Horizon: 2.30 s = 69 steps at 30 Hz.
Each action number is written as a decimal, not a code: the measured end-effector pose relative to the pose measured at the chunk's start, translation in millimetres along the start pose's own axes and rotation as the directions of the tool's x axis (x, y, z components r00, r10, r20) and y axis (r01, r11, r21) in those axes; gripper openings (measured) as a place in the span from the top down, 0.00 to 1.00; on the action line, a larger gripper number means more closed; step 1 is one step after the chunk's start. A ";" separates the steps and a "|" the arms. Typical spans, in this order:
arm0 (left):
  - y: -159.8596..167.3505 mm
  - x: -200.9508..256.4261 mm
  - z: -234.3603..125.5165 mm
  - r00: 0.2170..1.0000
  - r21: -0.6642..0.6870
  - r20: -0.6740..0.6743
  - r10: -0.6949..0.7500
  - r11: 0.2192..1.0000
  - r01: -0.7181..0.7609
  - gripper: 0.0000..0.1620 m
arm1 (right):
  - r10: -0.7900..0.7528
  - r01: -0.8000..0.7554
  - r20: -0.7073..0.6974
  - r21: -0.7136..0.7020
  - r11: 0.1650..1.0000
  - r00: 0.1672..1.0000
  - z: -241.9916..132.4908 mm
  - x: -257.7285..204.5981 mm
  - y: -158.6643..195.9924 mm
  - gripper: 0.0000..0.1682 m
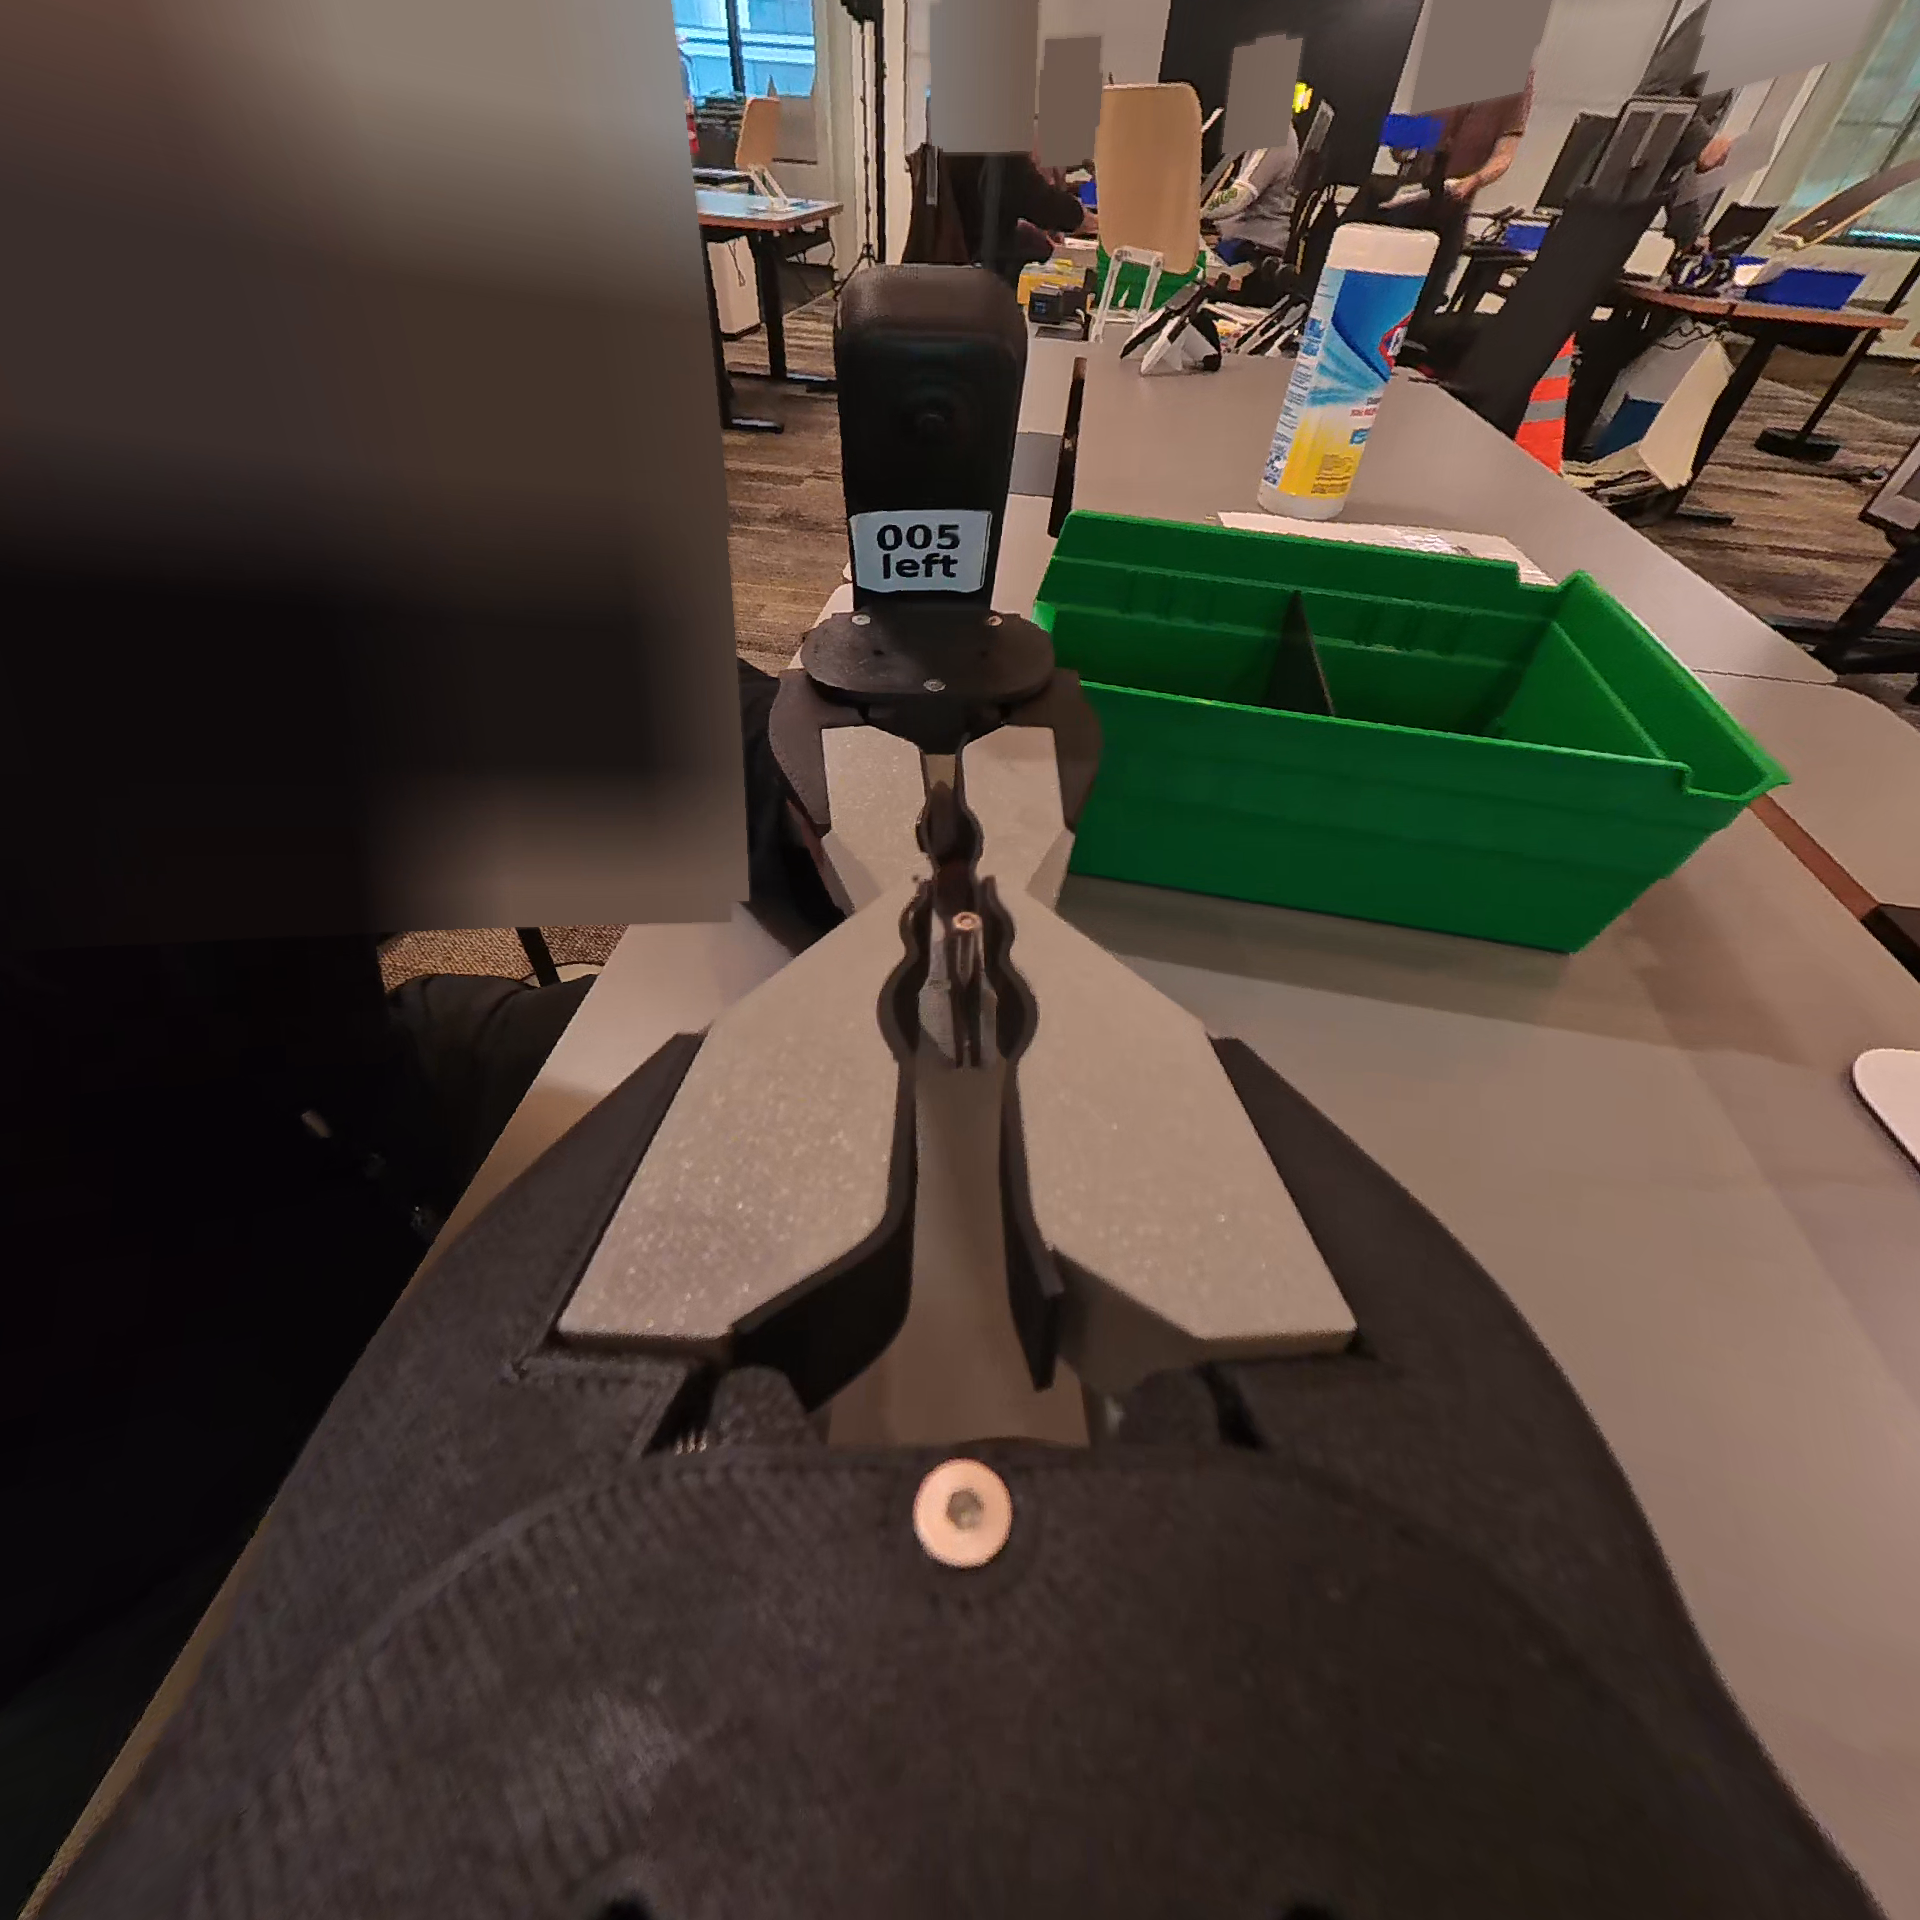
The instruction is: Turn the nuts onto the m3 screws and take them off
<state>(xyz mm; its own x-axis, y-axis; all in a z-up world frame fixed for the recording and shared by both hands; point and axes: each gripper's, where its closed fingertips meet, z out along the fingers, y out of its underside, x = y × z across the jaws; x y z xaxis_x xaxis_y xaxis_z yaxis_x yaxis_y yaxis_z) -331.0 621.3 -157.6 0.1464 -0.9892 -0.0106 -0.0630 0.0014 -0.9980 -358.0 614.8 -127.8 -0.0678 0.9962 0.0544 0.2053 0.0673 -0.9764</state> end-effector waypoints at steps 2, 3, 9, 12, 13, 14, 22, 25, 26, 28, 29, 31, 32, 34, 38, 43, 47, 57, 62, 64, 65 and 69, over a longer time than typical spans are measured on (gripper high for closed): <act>-0.7 -0.4 -0.6 1.000 0.002 0.002 0.002 1.000 -0.002 1.00 | -0.003 0.003 -0.007 -0.004 1.000 1.000 0.5 0.2 1.1 0.96; -0.9 -0.4 -0.5 1.000 0.003 0.002 0.002 1.000 -0.002 1.00 | -0.005 0.005 -0.009 -0.007 1.000 1.000 0.8 0.4 1.9 0.96; -0.2 0.3 -0.1 1.000 -0.001 0.001 0.006 1.000 -0.006 1.00 | -0.012 0.012 -0.011 -0.014 1.000 1.000 2.2 -0.1 3.1 0.97; -0.3 0.5 -0.1 1.000 -0.002 0.002 0.009 1.000 -0.009 1.00 | -0.016 0.016 -0.011 -0.017 1.000 1.000 2.3 -0.5 3.1 0.97; -0.5 0.8 -0.1 1.000 0.000 0.001 0.008 1.000 -0.008 1.00 | -0.016 0.016 -0.010 -0.016 1.000 1.000 2.2 -0.7 2.9 0.97; -0.5 0.9 0.0 1.000 -0.001 0.001 0.009 1.000 -0.009 1.00 | -0.016 0.016 -0.011 -0.017 1.000 1.000 2.2 -0.6 3.1 0.97; -0.3 1.1 0.1 1.000 -0.002 0.002 0.011 1.000 -0.011 1.00 | -0.022 0.021 -0.011 -0.018 1.000 1.000 3.1 -0.5 3.9 0.97; -0.4 1.0 0.1 1.000 -0.001 0.002 0.009 1.000 -0.009 1.00 | -0.022 0.022 -0.012 -0.021 1.000 1.000 3.2 -0.1 4.6 0.97; -0.3 1.1 0.1 1.000 -0.002 0.002 0.011 1.000 -0.011 1.00 | -0.023 0.022 -0.013 -0.022 1.000 1.000 3.2 0.0 4.8 0.97; -0.2 1.4 0.4 1.000 -0.003 0.002 0.012 1.000 -0.012 1.00 | -0.024 0.024 -0.015 -0.023 0.999 1.000 3.1 0.4 5.0 0.97; -0.1 1.3 0.4 1.000 -0.003 0.002 0.012 1.000 -0.012 1.00 | -0.025 0.024 -0.015 -0.021 0.999 1.000 3.0 0.4 4.6 0.98; 0.1 1.3 0.5 1.000 -0.004 0.002 0.011 1.000 -0.011 1.00 | -0.023 0.023 -0.014 -0.019 1.000 1.000 2.9 0.6 4.5 0.98; 0.1 1.3 0.5 1.000 -0.004 0.002 0.012 1.000 -0.012 1.00 | -0.024 0.024 -0.014 -0.020 1.000 1.000 3.0 0.5 4.9 0.98; 0.1 1.2 0.4 1.000 -0.004 0.003 0.012 1.000 -0.012 1.00 | -0.026 0.026 -0.014 -0.021 0.999 1.000 3.1 0.4 5.3 0.98; -0.1 1.1 0.6 1.000 -0.004 0.005 0.014 1.000 -0.014 1.00 | -0.028 0.027 -0.017 -0.019 0.999 0.999 2.9 0.5 5.4 0.98; -0.4 -0.4 0.5 1.000 -0.004 0.020 0.023 1.000 -0.023 1.00 | -0.034 0.034 -0.039 -0.019 0.999 0.999 3.0 1.9 5.0 0.98; 1.4 -5.2 0.4 0.998 -0.019 0.054 0.036 0.999 -0.035 1.00 | -0.037 0.034 -0.086 -0.038 0.999 0.996 4.1 6.3 6.7 0.99; 3.6 -11.7 0.1 0.995 -0.034 0.097 0.033 0.999 -0.029 1.00 | -0.021 0.010 -0.184 -0.056 0.998 0.983 4.9 13.0 8.5 0.99; 4.7 -13.3 0.2 0.994 -0.041 0.109 0.031 0.999 -0.027 1.00 | 0.000 -0.014 -0.234 -0.055 0.998 0.972 4.9 15.0 9.6 0.99; 5.3 -14.7 0.1 0.993 -0.042 0.116 0.027 0.999 -0.022 1.00 | 0.013 -0.027 -0.257 -0.053 0.998 0.966 5.2 16.5 10.3 0.99; 5.8 -15.1 0.2 0.993 -0.045 0.118 0.027 0.999 -0.022 1.00 | 0.017 -0.032 -0.265 -0.053 0.998 0.964 5.4 16.9 10.7 0.99; 6.1 -16.2 0.1 0.992 -0.047 0.126 0.030 0.999 -0.025 1.00 | 0.026 -0.042 -0.291 -0.049 0.998 0.956 5.1 17.8 11.1 0.99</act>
<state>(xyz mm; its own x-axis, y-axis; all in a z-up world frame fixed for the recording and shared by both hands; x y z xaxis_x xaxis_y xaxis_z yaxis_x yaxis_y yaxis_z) -333.6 637.3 -163.6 0.2680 -0.9622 -0.0487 -0.1126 0.0190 -0.9935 -361.9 633.1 -138.7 0.2250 0.9704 0.0873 0.2557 0.0276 -0.9664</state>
